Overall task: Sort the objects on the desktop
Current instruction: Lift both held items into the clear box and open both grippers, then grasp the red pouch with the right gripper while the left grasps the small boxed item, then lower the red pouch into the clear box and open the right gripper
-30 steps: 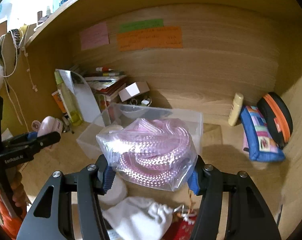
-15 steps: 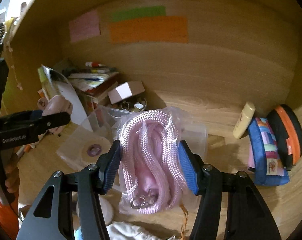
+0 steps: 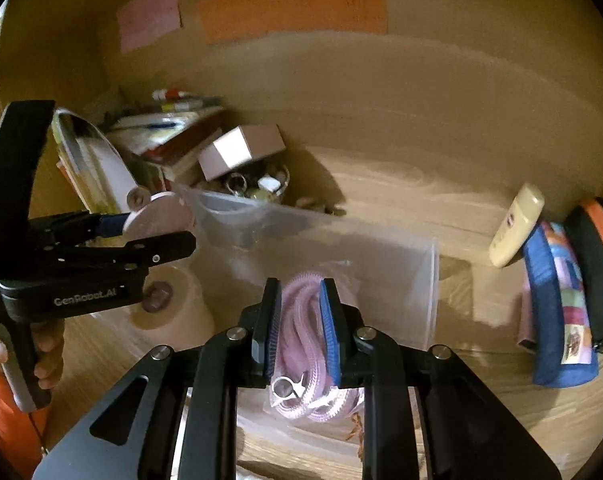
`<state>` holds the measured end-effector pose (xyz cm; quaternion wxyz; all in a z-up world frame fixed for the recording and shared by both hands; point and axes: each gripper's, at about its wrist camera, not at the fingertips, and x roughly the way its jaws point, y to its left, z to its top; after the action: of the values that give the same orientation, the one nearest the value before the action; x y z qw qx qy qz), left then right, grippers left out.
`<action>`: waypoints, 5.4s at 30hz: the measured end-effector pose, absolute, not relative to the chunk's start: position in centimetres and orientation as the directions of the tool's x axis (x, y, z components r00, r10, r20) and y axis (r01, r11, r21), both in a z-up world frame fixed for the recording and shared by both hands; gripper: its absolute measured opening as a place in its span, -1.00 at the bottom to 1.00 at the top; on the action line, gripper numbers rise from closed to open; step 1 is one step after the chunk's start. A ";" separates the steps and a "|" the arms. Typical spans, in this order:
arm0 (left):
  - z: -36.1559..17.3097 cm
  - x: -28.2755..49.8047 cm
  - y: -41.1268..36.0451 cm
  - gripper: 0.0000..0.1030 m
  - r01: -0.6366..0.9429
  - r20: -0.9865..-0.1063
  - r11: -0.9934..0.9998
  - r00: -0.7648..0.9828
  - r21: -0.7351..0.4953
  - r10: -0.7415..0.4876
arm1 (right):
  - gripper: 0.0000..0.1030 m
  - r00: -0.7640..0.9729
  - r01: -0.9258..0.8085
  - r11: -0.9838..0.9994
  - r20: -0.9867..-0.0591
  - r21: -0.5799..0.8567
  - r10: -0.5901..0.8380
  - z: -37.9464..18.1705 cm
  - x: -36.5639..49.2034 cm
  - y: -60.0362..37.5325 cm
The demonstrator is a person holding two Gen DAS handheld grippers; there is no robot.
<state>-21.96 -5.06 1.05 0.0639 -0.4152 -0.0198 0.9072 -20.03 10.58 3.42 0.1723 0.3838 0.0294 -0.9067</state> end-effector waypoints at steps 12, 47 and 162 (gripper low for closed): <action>0.4 -22.0 -4.1 0.23 -0.129 -0.770 -0.989 -0.624 -0.069 0.136 | -0.51 -0.585 0.354 -0.934 -0.766 0.053 -0.265 1.1 -21.1 9.7; -0.3 -8.4 -6.0 0.75 -0.221 -0.776 -0.975 -0.614 -0.008 0.146 | 0.58 -0.731 0.151 -0.986 -0.680 -0.077 -0.059 3.7 -7.6 19.2; 0.6 -8.0 -9.1 -0.35 -0.190 -0.721 -0.964 -0.640 -0.185 0.265 | -0.69 -0.561 0.380 -0.925 -0.800 -0.022 -0.211 0.6 -20.1 12.1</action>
<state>-8.04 -9.10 0.61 0.1257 -0.4052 -0.0459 0.9044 -20.10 12.09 0.58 0.1684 0.4372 0.0965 -0.8782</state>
